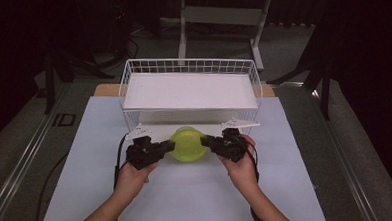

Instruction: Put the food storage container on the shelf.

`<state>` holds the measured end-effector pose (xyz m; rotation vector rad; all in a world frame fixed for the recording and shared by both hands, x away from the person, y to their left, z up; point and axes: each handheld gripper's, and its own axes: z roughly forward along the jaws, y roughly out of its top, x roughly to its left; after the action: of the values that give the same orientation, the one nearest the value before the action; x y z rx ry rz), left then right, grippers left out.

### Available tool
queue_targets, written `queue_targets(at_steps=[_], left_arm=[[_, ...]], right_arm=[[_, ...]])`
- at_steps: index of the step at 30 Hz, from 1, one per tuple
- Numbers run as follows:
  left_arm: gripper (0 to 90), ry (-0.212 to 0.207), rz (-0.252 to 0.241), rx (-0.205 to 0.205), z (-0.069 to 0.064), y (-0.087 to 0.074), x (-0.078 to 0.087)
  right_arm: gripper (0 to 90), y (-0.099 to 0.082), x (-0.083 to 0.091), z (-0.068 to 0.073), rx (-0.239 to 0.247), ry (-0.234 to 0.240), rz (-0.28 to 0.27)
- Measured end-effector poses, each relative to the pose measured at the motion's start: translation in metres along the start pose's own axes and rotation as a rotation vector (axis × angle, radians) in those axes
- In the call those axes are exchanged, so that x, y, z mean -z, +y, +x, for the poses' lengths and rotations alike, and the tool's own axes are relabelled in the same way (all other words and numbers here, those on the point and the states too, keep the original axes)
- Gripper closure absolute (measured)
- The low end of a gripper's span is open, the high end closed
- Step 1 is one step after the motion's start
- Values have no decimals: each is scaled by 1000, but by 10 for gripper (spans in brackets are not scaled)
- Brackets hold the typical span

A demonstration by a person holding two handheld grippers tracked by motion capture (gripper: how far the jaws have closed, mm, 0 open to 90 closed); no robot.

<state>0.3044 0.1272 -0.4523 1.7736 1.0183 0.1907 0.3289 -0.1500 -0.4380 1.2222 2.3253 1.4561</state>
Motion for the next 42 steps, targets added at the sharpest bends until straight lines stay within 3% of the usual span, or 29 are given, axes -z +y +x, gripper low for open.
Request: queue_targets(at_steps=[3, 7, 19, 26, 34, 38, 42], left_arm=[[817, 23, 0, -22, 0, 4, -8], [816, 49, 17, -15, 4, 3, -22], [814, 30, 28, 26, 29, -12, -52], [813, 43, 30, 28, 34, -14, -59], [809, 12, 10, 35, 40, -9, -62], [789, 27, 1, -2, 40, -8, -64], [770, 51, -30, -19, 44, -8, -66]], right_arm=[[797, 4, -1, -5, -6, -26, -3], [796, 1, -9, -15, -26, -49, 11], [795, -14, -35, -38, -80, -80, 30], [794, -17, -43, -42, -85, -94, 38], [787, -12, -46, -46, -87, -111, 22], [784, -11, -46, -49, -109, -100, 17], [767, -8, -49, -47, -81, -116, 4]])
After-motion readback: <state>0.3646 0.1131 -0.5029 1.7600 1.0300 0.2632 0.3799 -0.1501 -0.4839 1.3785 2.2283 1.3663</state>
